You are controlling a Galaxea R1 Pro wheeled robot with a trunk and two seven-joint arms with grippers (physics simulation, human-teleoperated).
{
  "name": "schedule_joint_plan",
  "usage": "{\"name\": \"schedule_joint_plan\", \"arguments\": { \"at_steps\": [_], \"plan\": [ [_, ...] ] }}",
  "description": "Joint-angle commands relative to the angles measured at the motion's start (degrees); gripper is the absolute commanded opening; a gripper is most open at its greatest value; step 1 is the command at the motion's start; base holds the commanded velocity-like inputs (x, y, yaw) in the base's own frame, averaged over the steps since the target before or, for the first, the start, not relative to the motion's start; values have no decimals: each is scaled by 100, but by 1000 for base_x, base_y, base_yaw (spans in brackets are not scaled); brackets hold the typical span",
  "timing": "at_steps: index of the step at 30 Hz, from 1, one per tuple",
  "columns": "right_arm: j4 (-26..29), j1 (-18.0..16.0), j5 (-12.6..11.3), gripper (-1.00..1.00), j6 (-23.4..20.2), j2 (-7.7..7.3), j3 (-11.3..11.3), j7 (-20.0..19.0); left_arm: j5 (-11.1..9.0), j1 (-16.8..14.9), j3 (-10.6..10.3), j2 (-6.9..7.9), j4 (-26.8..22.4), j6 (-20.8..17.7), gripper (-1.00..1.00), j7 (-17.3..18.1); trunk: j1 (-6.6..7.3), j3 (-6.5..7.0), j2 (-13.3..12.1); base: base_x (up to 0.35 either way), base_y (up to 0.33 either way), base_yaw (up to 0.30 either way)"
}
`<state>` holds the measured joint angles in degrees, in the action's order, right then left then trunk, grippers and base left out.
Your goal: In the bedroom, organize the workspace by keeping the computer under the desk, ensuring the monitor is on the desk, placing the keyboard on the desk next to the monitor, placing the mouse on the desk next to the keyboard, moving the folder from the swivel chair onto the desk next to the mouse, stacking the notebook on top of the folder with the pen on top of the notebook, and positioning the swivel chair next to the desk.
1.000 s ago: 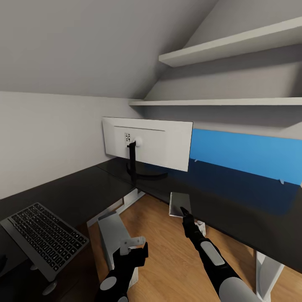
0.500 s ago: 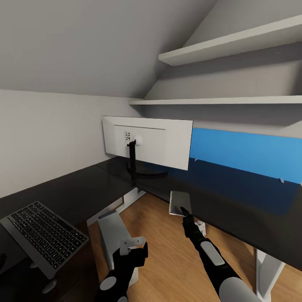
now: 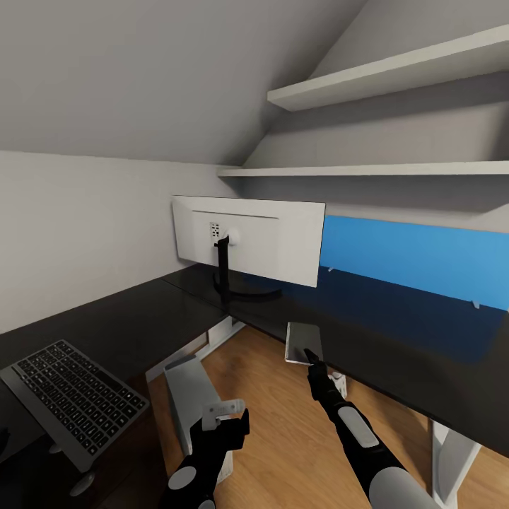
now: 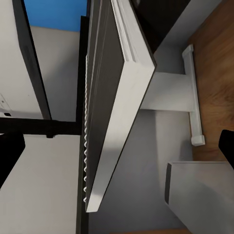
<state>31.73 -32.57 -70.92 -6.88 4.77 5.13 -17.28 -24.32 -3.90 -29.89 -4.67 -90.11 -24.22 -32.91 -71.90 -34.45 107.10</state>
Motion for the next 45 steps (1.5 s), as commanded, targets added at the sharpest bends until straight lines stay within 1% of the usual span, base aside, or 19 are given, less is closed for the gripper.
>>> {"name": "schedule_joint_plan", "arguments": {
  "at_steps": [1,30,31,45],
  "plan": [
    [-1,-4,-54,100,-59,7,41,-21,-46,-5,-8,1,-7,-13,100,-48,1,-6,3,5,0,0],
    [-1,-4,-48,100,-55,7,41,-21,-45,-5,-12,1,-5,-13,100,-48,1,-6,3,8,0,0],
    [-1,-4,-47,-100,-54,7,41,-21,-46,-5,-13,1,-5,-13,100,-48,1,-6,3,0,0,0],
    [1,-4,-45,-100,-57,7,41,-21,-46,-5,-12,1,1,-13,100,-48,1,-6,3,0,0,0]
  ]
}}
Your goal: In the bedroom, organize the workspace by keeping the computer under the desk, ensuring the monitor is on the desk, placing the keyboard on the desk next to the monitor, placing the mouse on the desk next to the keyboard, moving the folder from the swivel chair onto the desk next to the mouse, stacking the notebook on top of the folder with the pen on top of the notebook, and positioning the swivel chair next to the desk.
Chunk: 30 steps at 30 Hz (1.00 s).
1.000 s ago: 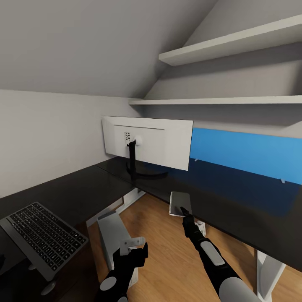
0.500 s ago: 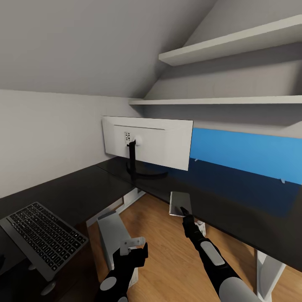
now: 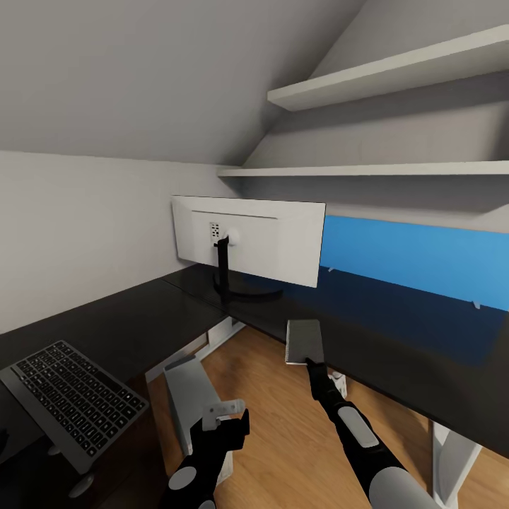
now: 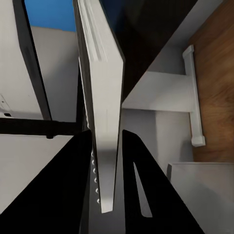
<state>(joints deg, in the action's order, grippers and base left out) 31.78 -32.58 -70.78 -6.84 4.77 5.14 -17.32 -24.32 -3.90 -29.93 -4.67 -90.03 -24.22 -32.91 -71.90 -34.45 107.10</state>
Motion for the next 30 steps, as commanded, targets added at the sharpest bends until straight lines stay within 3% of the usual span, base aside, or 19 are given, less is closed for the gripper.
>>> {"name": "schedule_joint_plan", "arguments": {
  "at_steps": [1,8,30],
  "plan": [
    [-3,-3,-59,-100,-62,7,40,-17,-46,-6,-8,1,-10,-13,100,-48,1,-6,3,0,0,0],
    [3,-3,-59,-100,-63,7,40,-24,-46,-6,-11,1,-12,-13,100,-48,1,-6,3,0,0,0],
    [21,-3,-35,-100,-59,7,23,-61,-46,-6,-4,1,-6,-13,100,-50,484,388,-879,0,0,0]
  ]
}}
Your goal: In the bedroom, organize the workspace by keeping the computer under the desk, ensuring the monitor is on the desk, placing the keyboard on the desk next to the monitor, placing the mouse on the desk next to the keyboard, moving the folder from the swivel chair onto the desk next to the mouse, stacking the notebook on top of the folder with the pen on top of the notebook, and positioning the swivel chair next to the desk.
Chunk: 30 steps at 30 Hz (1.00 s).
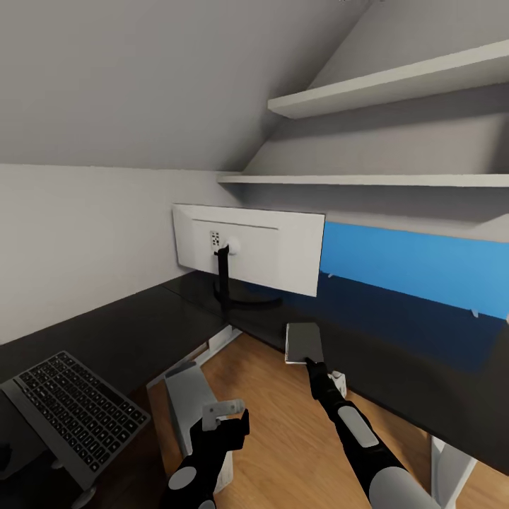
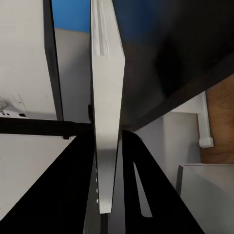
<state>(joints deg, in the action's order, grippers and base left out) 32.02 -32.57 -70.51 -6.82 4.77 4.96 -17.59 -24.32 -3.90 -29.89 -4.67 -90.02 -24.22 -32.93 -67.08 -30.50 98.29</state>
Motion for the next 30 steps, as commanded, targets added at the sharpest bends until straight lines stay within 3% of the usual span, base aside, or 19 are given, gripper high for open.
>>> {"name": "schedule_joint_plan", "arguments": {
  "at_steps": [1,8,30],
  "plan": [
    [-2,-4,-61,-100,-64,7,40,-33,-47,-5,-8,1,-7,-11,100,-48,23,12,-38,0,0,0],
    [4,-4,-42,-100,-90,-11,29,-41,-47,-5,-8,1,-4,-13,100,-47,177,138,-319,0,0,0],
    [-11,3,-60,-100,-107,0,5,10,-55,-5,-7,1,15,-13,100,-51,177,149,-319,0,0,37]
  ]
}}
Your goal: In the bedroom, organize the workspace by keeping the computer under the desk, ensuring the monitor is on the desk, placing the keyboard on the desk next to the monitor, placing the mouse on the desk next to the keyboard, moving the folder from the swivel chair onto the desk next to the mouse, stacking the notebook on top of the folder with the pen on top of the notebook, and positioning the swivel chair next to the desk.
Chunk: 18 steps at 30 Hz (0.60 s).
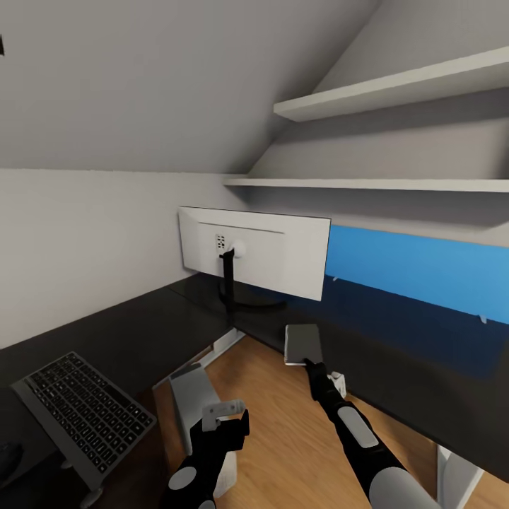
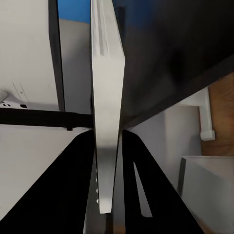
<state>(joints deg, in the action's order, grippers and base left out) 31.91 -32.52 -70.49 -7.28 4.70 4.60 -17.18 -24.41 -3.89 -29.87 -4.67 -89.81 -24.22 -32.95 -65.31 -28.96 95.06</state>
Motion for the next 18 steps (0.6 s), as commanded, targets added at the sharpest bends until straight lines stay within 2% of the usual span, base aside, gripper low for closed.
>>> {"name": "schedule_joint_plan", "arguments": {
  "at_steps": [1,14,18],
  "plan": [
    [0,-4,-62,-100,-62,9,41,-32,-45,-7,-8,1,-4,-13,100,-51,0,-2,3,0,0,192],
    [6,-2,-54,-100,-71,3,41,-31,-18,-7,-12,1,90,-3,100,-54,0,67,3,0,0,209],
    [8,-3,-57,-100,-121,-9,41,-37,-9,-7,-17,1,148,3,100,-54,0,78,3,0,0,98]
  ]
}}
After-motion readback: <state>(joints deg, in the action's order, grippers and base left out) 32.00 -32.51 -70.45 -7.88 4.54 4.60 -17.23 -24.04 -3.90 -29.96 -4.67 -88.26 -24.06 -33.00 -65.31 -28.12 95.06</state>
